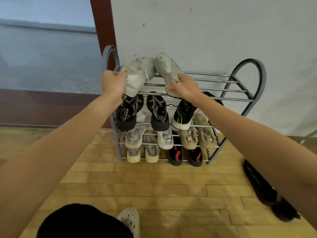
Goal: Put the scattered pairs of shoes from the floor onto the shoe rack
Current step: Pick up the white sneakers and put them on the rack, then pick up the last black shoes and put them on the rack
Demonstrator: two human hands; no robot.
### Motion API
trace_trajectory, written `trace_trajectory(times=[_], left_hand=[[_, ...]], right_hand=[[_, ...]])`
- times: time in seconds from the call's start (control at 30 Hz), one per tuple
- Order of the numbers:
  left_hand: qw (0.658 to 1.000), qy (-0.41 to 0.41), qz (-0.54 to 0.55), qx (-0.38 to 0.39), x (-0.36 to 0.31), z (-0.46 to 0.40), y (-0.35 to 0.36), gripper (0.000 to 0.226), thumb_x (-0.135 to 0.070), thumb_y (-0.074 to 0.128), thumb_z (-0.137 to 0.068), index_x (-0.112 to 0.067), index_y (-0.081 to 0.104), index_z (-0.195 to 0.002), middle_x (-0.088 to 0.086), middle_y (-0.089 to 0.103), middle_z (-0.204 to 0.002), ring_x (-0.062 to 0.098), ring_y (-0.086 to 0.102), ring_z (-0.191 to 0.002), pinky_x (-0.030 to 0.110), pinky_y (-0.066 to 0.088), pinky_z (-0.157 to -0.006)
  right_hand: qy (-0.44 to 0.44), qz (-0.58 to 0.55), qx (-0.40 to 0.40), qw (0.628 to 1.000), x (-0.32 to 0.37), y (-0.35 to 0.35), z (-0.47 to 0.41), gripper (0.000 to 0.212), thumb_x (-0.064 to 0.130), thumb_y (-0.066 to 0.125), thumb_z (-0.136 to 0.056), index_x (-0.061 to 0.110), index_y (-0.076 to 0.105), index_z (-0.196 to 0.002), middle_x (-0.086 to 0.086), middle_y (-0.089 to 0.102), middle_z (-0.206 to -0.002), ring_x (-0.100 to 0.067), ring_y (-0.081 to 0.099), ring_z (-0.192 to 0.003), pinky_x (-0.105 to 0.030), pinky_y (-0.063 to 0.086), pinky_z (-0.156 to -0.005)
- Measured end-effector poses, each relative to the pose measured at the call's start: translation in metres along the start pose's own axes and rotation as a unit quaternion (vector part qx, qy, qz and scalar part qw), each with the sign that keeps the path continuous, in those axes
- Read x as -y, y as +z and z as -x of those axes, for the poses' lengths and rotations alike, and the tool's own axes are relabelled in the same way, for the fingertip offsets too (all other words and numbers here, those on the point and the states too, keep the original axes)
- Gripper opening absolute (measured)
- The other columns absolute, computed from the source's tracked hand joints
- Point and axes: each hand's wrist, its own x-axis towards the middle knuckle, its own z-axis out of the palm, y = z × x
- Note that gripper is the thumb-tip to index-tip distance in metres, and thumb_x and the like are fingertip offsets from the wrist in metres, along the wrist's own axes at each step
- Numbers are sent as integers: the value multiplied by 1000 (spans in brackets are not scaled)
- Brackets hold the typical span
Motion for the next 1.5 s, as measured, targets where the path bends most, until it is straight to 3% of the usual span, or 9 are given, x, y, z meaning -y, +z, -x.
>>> trace_trajectory(times=[0.2,0.37,0.5,0.67,0.8,1.0,1.27,1.4,1.5], left_hand=[[997,-54,-33,-53,14,-23,15,44,-38,47,-95,-5,55,-123,12,61,-119,24,59,-105,38,52,-91],[991,-82,-91,-57,21,-13,22,61,-53,35,-95,-8,45,-135,17,45,-137,30,49,-119,44,43,-102],[985,-117,-106,-66,15,12,29,61,-44,29,-98,-9,27,-148,20,26,-150,35,40,-131,44,35,-109],[987,-54,-101,-110,24,82,44,59,-31,36,-99,-3,17,-148,20,30,-149,37,39,-133,43,35,-106],[980,-61,-189,7,69,141,69,45,-26,35,-99,-1,32,-137,21,40,-139,38,47,-122,44,40,-95],[928,-6,-279,247,119,213,128,25,-23,34,-101,-10,44,-119,8,52,-103,18,52,-76,35,40,-70],[832,24,-338,439,170,316,257,18,-20,41,-97,-19,43,-115,0,57,-94,21,57,-82,43,49,-79],[799,50,-349,488,207,355,330,36,-16,42,-96,-9,45,-132,11,60,-120,29,58,-107,38,48,-90],[760,79,-361,536,238,377,376,37,-18,40,-98,-11,44,-134,13,60,-121,31,59,-106,32,43,-77]], right_hand=[[9,44,13,999,-12,-3,-29,26,41,60,-65,26,51,-85,-15,58,-118,-39,52,-110,-47,43,-94],[-31,80,29,996,-34,-8,-24,25,47,63,-74,29,46,-71,-10,55,-95,-28,51,-90,-32,35,-65],[-64,103,32,992,-41,-12,-7,53,34,62,-86,11,48,-131,-21,50,-131,-39,46,-122,-40,40,-96],[-101,149,-5,984,-58,-24,40,58,20,55,-89,8,34,-142,-22,44,-134,-39,42,-124,-43,39,-100],[-116,193,-95,970,-110,-24,95,54,20,53,-90,7,39,-141,-18,47,-133,-36,46,-122,-46,40,-97],[27,240,-44,969,-262,-35,181,46,21,54,-91,5,43,-133,-18,48,-128,-37,48,-118,-45,42,-93],[356,171,4,919,-460,-88,261,58,24,57,-92,-4,32,-136,-27,40,-135,-42,43,-124,-49,43,-99],[429,124,-14,895,-535,-101,274,54,20,58,-90,-6,35,-132,-29,42,-134,-43,43,-123,-47,42,-100],[451,114,-5,885,-587,-95,278,62,19,55,-89,0,29,-142,-24,40,-141,-42,40,-127,-44,38,-104]])
